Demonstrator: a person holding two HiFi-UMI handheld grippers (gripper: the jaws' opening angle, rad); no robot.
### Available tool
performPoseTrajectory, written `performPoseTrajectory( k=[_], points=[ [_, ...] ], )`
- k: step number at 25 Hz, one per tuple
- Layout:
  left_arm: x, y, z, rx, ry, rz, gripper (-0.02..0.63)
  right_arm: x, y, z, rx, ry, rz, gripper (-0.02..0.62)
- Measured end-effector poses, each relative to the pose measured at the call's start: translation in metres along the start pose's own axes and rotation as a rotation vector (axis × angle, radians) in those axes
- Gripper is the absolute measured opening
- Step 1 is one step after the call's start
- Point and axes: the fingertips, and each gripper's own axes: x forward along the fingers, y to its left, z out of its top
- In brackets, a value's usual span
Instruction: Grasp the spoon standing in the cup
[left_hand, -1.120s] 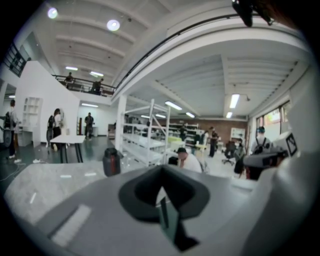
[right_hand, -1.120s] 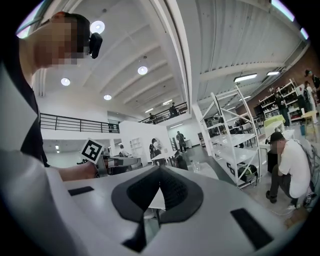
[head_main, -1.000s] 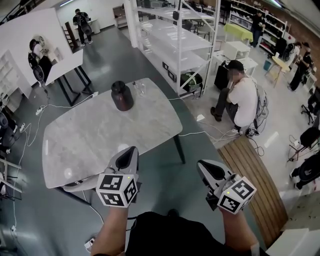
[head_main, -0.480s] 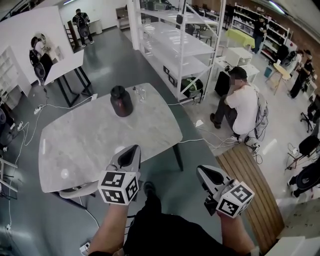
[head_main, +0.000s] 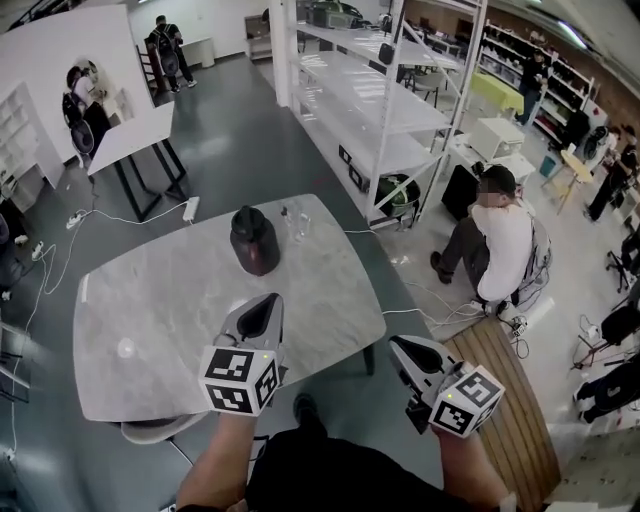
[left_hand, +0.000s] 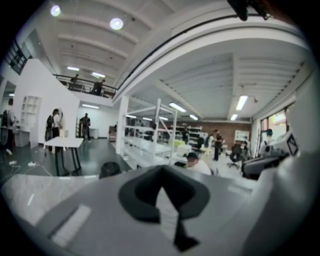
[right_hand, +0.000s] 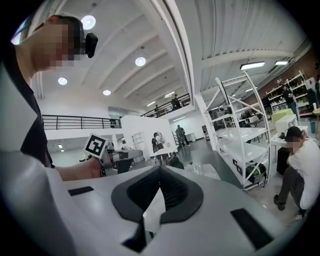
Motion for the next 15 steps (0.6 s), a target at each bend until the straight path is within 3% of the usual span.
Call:
performPoseTrajectory(
  k=[8, 15],
  points=[
    [0.078, 0.073, 0.013, -0.001, 0.052, -0.033, 0.009, 0.123, -0.033, 0.033, -0.019, 0.043, 0.043, -0.005],
    [0.134, 0.100, 0.013, -0.033, 0.065, 0.008, 0.009, 0.169, -0.079, 0.027, -0.003, 0.120, 0.100, -0.005]
  ],
)
